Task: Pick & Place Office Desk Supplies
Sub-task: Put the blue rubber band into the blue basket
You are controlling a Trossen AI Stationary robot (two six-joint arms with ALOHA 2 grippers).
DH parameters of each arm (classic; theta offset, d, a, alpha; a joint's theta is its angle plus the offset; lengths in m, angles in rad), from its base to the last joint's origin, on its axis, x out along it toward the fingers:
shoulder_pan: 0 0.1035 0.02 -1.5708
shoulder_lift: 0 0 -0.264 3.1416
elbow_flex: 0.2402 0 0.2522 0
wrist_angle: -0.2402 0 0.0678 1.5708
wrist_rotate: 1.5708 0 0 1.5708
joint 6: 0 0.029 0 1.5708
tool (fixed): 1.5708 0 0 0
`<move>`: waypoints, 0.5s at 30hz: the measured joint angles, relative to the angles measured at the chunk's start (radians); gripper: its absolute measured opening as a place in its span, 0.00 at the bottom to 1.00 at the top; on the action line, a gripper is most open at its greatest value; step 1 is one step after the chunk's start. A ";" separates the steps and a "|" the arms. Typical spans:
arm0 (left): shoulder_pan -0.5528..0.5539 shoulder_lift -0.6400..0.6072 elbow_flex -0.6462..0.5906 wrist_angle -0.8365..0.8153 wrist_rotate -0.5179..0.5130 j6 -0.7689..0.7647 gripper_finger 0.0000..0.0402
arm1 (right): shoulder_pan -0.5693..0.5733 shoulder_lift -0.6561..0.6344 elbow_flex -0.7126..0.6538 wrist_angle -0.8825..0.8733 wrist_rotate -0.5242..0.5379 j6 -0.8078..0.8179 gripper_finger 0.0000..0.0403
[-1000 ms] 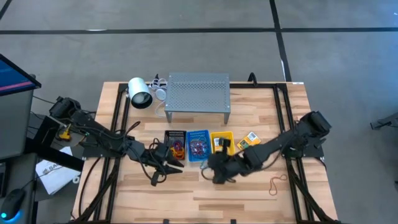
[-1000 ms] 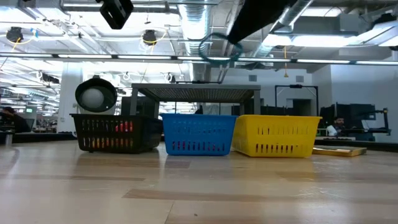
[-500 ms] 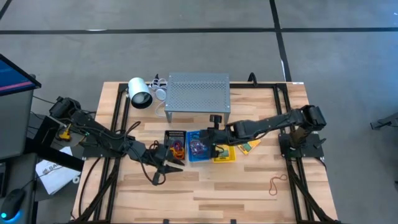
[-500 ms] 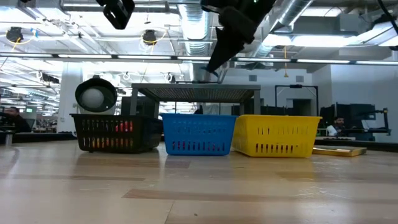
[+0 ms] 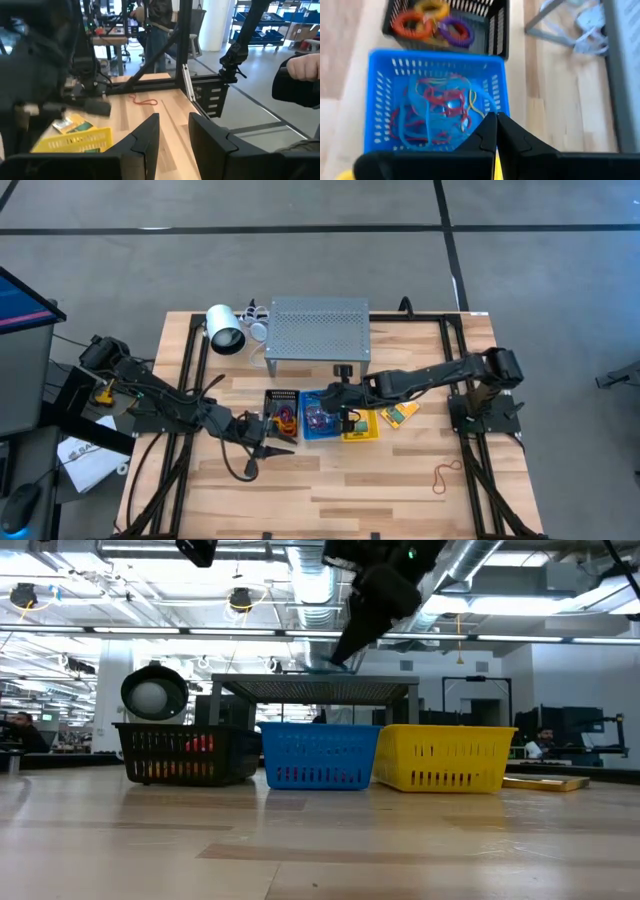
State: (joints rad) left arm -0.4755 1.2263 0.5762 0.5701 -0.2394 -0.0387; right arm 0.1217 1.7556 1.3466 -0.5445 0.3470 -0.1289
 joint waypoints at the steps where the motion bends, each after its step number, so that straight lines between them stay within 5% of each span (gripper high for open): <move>1: 0.000 0.000 0.000 0.005 0.000 0.007 0.25 | -0.005 0.001 -0.012 0.003 -0.004 -0.004 0.00; 15: 0.006 0.000 0.000 0.015 0.000 0.013 0.25 | -0.040 0.001 -0.096 0.097 -0.010 0.005 0.00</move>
State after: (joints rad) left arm -0.4698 1.2263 0.5762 0.5853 -0.2394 -0.0261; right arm 0.0816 1.7561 1.2503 -0.4471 0.3370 -0.1244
